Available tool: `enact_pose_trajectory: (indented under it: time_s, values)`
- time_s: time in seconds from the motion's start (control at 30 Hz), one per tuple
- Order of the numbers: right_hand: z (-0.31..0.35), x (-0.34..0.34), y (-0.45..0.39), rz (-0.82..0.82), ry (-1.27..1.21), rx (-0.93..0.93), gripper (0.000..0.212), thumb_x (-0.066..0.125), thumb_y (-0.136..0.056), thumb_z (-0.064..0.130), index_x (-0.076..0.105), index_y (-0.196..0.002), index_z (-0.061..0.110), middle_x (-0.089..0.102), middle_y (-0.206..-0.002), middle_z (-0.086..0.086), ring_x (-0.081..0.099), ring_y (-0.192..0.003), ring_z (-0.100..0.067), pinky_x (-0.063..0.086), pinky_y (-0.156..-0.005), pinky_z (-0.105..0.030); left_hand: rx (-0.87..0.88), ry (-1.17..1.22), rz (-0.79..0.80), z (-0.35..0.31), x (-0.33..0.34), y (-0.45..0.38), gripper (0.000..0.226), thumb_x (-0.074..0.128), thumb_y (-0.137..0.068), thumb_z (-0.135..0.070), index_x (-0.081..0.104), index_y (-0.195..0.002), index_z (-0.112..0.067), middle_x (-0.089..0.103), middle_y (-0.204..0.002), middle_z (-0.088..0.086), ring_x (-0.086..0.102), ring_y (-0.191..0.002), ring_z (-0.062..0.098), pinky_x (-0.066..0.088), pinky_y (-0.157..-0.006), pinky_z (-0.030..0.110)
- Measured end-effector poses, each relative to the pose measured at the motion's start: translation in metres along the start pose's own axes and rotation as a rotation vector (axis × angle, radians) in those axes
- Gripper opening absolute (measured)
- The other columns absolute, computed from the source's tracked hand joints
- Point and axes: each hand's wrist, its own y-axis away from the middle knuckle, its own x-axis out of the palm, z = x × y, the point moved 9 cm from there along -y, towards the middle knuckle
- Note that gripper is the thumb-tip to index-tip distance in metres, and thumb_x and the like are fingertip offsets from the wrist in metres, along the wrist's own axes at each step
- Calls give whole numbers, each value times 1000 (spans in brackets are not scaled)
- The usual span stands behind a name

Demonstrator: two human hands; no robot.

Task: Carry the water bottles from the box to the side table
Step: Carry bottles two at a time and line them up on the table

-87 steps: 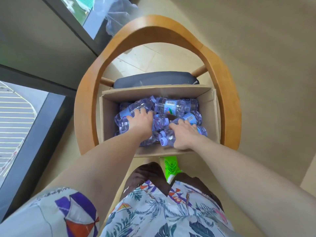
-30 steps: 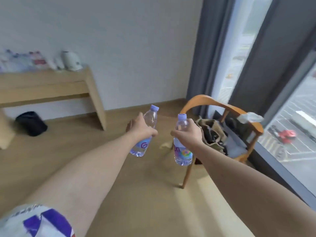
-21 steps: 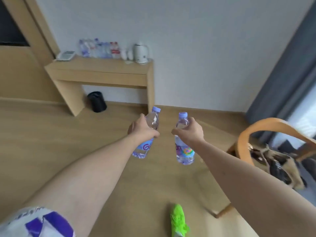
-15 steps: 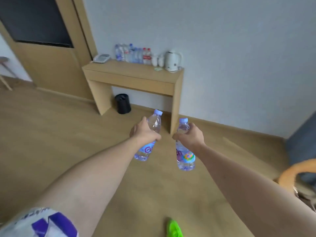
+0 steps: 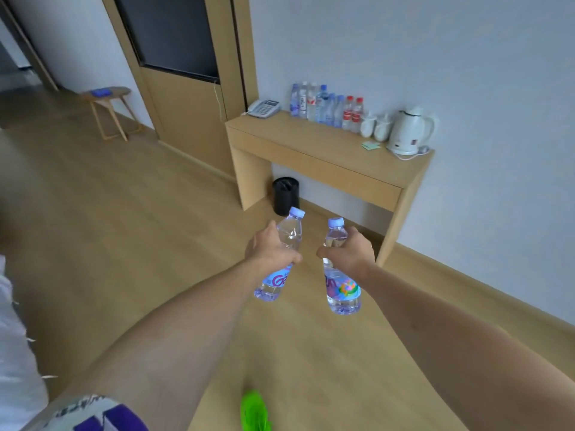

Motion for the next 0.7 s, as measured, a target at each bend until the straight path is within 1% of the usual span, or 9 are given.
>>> enact_pose_trajectory:
  time_s: [0.07, 0.13, 0.2, 0.3, 0.4, 0.5, 0.57, 0.63, 0.7]
  values:
    - [12, 20, -37, 13, 10, -7, 52, 81, -59, 38, 59, -104, 24, 66, -92, 6, 66, -85, -18, 57, -78, -36, -11, -2, -6, 9, -4, -41, 61, 82, -51, -38, 46, -98, -22, 60, -91, -7, 61, -88, 23, 44, -65, 29]
    - [26, 39, -77, 16, 11, -18, 53, 81, -59, 38, 60, -105, 24, 66, -95, 6, 66, -87, -19, 57, -80, -37, -12, 10, -12, 19, -9, -86, 62, 81, -50, -36, 47, -100, -22, 61, -91, -7, 62, -88, 23, 47, -66, 29]
    - [44, 57, -115, 14, 15, -20, 54, 81, -60, 39, 59, -107, 24, 64, -96, 8, 65, -86, -17, 55, -75, -33, -5, 28, -12, 26, -16, -132, 63, 80, -50, -36, 47, -102, -23, 61, -91, -7, 62, -89, 22, 49, -68, 29]
    - [80, 78, -168, 14, 36, -10, 54, 81, -61, 40, 57, -107, 25, 62, -94, 9, 61, -80, -11, 45, -63, -27, -7, 53, 12, 33, -34, -200, 63, 80, -50, -35, 47, -103, -24, 60, -92, -8, 61, -91, 22, 49, -68, 28]
    - [119, 95, -218, 4, 56, -13, 53, 81, -62, 40, 55, -106, 23, 61, -95, 9, 60, -79, -10, 41, -59, -26, 3, 61, 35, 31, -56, -266, 59, 80, -51, -33, 46, -98, -23, 59, -89, -8, 61, -88, 20, 49, -65, 27]
    - [149, 108, -267, -17, 47, -5, 54, 80, -64, 39, 54, -108, 23, 61, -95, 9, 60, -81, -11, 45, -63, -28, 21, 75, 43, 26, -78, -326, 58, 78, -51, -33, 46, -98, -22, 60, -88, -7, 59, -81, 16, 46, -60, 27]
    - [164, 118, -296, -18, 42, 3, 53, 80, -64, 39, 55, -107, 22, 62, -96, 9, 61, -82, -12, 48, -65, -29, 14, 96, 57, 27, -87, -360, 60, 78, -50, -33, 46, -100, -21, 61, -89, -6, 59, -78, 13, 47, -59, 27]
    - [174, 129, -326, -19, 50, 9, 53, 80, -63, 39, 55, -106, 22, 62, -94, 7, 60, -81, -11, 49, -66, -30, 3, 121, 72, 30, -90, -394, 60, 78, -49, -33, 46, -98, -22, 62, -89, -6, 60, -76, 12, 48, -58, 27]
    - [184, 142, -359, -14, 65, 10, 53, 80, -63, 38, 54, -106, 21, 63, -93, 5, 60, -79, -12, 49, -66, -31, -7, 141, 89, 35, -89, -428, 60, 78, -47, -33, 46, -97, -22, 61, -88, -7, 60, -76, 11, 46, -56, 26]
